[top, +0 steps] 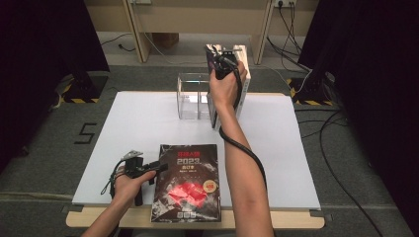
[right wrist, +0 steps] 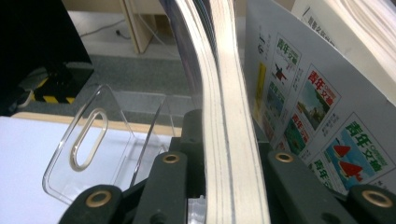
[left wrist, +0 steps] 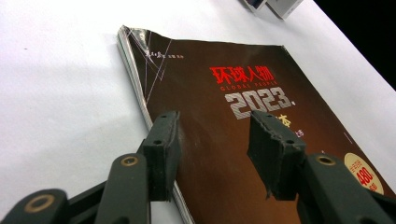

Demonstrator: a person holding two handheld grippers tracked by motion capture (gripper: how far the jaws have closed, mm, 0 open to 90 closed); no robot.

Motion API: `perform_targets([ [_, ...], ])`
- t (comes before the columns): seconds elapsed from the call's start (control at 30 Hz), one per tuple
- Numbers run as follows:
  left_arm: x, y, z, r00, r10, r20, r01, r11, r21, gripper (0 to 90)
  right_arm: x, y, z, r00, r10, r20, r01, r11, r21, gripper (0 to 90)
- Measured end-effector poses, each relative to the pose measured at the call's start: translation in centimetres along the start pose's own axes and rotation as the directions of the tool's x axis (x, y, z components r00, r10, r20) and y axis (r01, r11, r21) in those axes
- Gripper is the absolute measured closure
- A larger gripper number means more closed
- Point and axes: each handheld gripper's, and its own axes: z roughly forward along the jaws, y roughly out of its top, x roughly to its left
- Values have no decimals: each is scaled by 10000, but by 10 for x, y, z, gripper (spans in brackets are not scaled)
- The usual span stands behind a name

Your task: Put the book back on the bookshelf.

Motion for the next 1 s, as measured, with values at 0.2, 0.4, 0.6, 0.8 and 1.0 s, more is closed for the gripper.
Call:
perform_targets([
  [0.2, 2, 0, 0, 10000, -7, 5, 7, 10000, 36, 525, -1, -8, 2, 9996, 266, 25, -263, 9966, -779, 768],
  [0.4, 2, 0, 1, 10000, -5, -8, 5, 10000, 51, 526, 0, -13, 3, 9999, 87, 70, -77, 9918, -1277, 767],
  [0.6, 1, -1, 0, 10000, 45, -2, -45, 10000, 49, 526, 0, -16, 3, 9996, 36, 274, -5, 9940, -1096, 707],
  [0.8, 0, 0, 0, 10000, 74, -21, -74, 9999, 75, 524, -4, -18, -4, 9993, 244, -271, -268, 9956, -898, 619],
  [1.0, -2, -1, 1, 10000, 55, -31, -55, 10000, 56, 521, -4, -18, -15, 9989, 223, -420, -262, 9951, -958, 597],
])
